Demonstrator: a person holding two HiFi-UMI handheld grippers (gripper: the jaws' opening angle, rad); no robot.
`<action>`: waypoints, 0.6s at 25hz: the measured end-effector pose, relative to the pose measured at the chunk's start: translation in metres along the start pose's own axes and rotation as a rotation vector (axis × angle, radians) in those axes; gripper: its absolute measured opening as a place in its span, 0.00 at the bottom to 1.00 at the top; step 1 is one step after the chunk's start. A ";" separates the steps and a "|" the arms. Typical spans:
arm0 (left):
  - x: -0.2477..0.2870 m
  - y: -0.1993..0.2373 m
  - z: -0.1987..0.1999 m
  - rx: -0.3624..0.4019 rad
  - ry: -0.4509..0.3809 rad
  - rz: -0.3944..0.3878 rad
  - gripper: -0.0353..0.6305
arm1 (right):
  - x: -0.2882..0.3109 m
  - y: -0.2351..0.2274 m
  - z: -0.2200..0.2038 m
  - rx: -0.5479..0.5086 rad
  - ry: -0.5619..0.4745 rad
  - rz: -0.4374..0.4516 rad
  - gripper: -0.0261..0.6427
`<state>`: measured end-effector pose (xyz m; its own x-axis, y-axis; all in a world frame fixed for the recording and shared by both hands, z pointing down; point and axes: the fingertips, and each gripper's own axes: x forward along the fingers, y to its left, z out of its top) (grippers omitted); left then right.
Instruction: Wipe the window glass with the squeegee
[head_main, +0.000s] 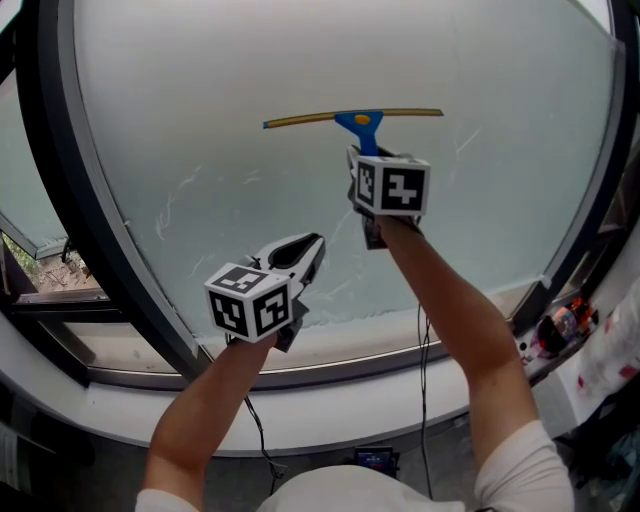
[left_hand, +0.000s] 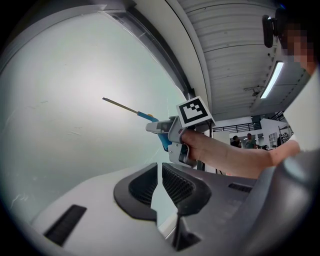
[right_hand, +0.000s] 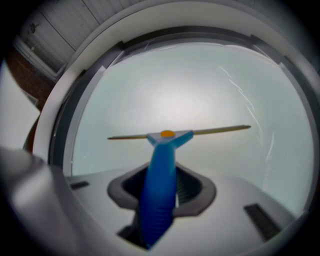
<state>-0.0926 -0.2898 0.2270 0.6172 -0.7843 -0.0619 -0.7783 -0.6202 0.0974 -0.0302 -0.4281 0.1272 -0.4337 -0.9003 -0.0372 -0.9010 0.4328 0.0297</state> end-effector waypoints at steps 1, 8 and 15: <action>0.000 0.000 -0.002 -0.003 0.001 -0.001 0.13 | 0.000 0.000 -0.003 -0.001 0.002 0.002 0.25; 0.000 0.000 -0.019 -0.028 0.019 0.002 0.13 | -0.002 0.001 -0.026 -0.007 0.030 0.008 0.25; -0.002 0.000 -0.030 -0.034 0.031 0.010 0.13 | -0.003 0.004 -0.040 -0.002 0.049 0.014 0.25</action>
<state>-0.0905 -0.2877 0.2570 0.6130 -0.7895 -0.0302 -0.7805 -0.6111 0.1316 -0.0317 -0.4254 0.1670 -0.4448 -0.8956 0.0120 -0.8950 0.4449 0.0313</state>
